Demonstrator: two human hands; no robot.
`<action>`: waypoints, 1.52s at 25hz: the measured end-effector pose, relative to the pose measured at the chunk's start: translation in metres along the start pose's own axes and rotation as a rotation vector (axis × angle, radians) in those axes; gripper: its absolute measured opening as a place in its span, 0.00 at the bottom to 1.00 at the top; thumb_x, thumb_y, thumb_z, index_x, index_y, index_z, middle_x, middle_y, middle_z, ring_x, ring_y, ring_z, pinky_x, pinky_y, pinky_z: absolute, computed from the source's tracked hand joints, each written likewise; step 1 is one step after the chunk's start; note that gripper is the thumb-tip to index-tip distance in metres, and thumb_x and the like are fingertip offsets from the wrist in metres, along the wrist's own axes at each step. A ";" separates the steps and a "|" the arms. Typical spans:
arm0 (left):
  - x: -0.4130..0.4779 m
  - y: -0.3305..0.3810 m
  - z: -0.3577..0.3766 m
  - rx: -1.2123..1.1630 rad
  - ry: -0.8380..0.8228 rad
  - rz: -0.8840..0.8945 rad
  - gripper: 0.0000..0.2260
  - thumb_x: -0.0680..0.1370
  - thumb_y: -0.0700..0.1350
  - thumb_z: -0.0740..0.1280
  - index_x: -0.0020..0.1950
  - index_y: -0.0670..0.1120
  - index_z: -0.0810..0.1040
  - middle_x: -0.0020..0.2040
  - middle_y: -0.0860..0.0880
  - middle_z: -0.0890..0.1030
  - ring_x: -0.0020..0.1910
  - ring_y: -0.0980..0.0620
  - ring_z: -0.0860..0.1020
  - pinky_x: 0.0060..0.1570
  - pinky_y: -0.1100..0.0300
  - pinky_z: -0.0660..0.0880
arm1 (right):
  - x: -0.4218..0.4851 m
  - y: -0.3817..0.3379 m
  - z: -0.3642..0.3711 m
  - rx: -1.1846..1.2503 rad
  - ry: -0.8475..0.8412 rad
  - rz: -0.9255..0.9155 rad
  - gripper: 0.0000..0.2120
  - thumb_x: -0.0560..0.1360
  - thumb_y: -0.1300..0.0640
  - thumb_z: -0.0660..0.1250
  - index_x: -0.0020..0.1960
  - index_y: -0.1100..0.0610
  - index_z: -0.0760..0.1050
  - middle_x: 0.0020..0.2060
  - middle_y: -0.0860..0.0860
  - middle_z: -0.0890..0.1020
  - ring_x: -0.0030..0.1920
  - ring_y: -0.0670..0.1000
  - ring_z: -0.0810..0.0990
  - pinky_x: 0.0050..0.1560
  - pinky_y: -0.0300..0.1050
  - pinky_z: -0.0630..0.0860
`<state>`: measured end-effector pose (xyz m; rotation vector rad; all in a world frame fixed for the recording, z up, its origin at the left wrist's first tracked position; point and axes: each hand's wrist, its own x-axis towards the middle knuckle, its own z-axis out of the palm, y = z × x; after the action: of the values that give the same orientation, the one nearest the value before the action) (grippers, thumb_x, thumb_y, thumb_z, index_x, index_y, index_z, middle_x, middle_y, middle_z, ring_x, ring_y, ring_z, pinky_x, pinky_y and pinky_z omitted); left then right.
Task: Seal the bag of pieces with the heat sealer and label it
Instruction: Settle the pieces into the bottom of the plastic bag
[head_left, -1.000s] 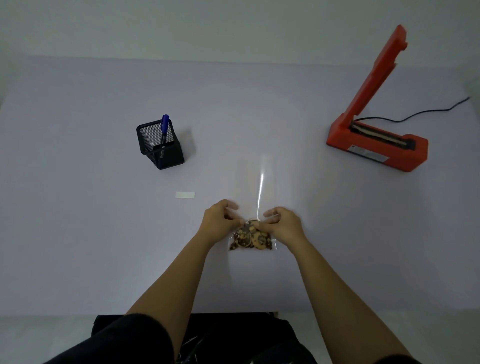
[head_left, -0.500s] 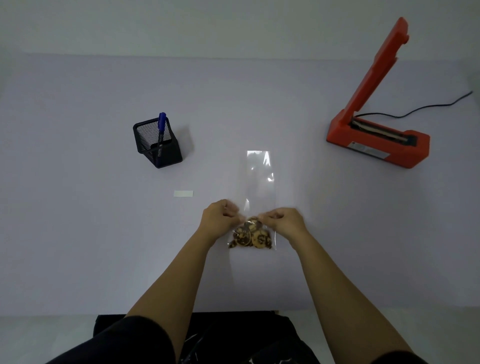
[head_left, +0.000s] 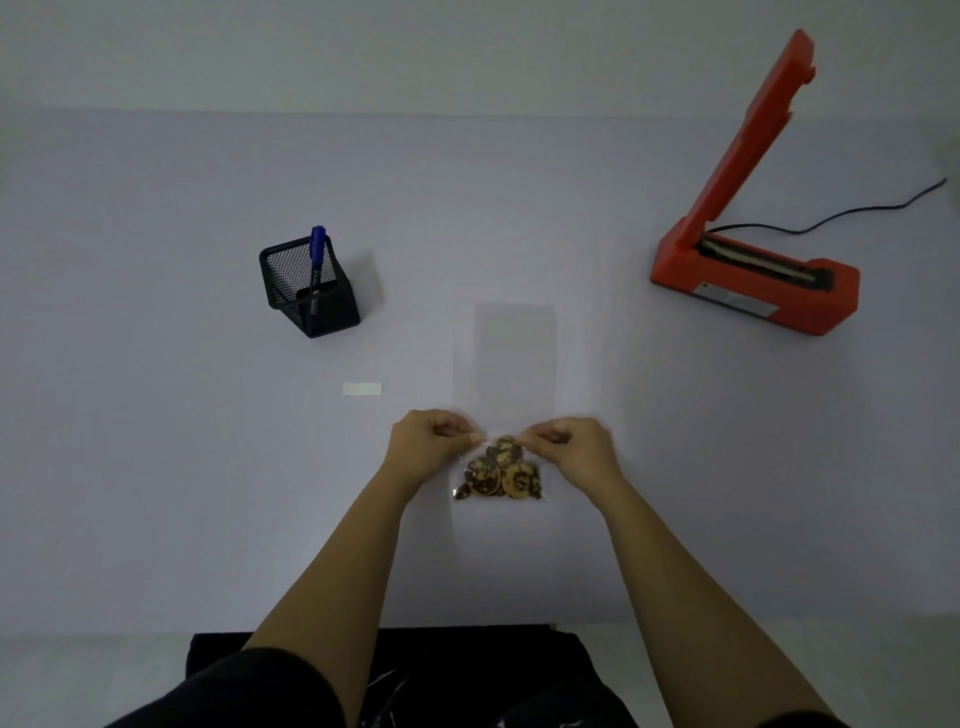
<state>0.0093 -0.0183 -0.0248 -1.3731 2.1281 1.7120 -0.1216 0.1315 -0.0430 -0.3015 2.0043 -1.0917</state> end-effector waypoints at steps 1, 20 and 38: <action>-0.001 -0.001 -0.002 -0.034 -0.013 -0.002 0.03 0.70 0.43 0.75 0.41 0.46 0.84 0.36 0.52 0.82 0.37 0.57 0.78 0.39 0.69 0.72 | 0.001 0.000 -0.002 0.012 -0.020 0.007 0.05 0.68 0.59 0.75 0.43 0.56 0.83 0.36 0.45 0.83 0.40 0.42 0.81 0.44 0.33 0.75; 0.012 0.014 0.015 0.031 0.221 -0.229 0.23 0.69 0.37 0.72 0.55 0.44 0.61 0.46 0.41 0.75 0.45 0.43 0.76 0.42 0.54 0.74 | 0.005 -0.010 0.003 -0.072 0.145 0.013 0.18 0.66 0.60 0.76 0.50 0.55 0.70 0.33 0.48 0.77 0.36 0.43 0.76 0.35 0.32 0.69; 0.013 0.012 0.022 0.513 0.094 0.197 0.09 0.74 0.34 0.63 0.47 0.40 0.83 0.48 0.43 0.80 0.47 0.45 0.77 0.44 0.61 0.70 | 0.009 -0.019 0.002 -0.573 -0.020 -0.151 0.06 0.73 0.53 0.68 0.46 0.45 0.83 0.46 0.48 0.68 0.46 0.48 0.73 0.43 0.43 0.74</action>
<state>-0.0169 -0.0081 -0.0316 -1.1424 2.5785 1.0402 -0.1289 0.1137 -0.0339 -0.7658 2.2725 -0.5725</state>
